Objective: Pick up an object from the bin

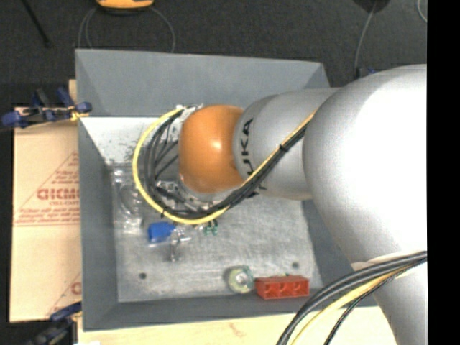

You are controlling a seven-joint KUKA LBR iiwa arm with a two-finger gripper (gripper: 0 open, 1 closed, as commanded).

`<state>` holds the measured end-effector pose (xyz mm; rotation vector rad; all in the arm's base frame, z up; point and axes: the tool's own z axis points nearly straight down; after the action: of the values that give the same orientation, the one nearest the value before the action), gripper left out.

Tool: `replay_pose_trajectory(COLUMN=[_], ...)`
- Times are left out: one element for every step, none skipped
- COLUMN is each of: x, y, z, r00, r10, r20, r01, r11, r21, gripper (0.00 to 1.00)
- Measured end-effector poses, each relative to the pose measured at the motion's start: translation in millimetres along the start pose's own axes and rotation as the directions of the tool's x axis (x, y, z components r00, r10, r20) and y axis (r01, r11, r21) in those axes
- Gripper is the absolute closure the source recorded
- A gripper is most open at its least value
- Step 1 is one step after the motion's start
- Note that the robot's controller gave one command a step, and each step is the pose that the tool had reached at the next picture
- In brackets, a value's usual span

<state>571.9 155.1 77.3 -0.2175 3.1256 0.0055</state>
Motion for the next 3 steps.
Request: replay_pose_trajectory(x=[-1.6,-2.9,-5.2], y=[-0.6,-0.6,-0.9], z=[-0.6,-2.0,-39.2], r00=[1.0,1.0,1.0], r10=[0.007,0.008,0.013], r20=[0.002,0.005,-0.001], r01=[-0.007,-0.008,-0.013], r11=[1.0,1.0,1.0], r21=[0.0,0.0,0.001], gripper=[0.0,1.0,1.0])
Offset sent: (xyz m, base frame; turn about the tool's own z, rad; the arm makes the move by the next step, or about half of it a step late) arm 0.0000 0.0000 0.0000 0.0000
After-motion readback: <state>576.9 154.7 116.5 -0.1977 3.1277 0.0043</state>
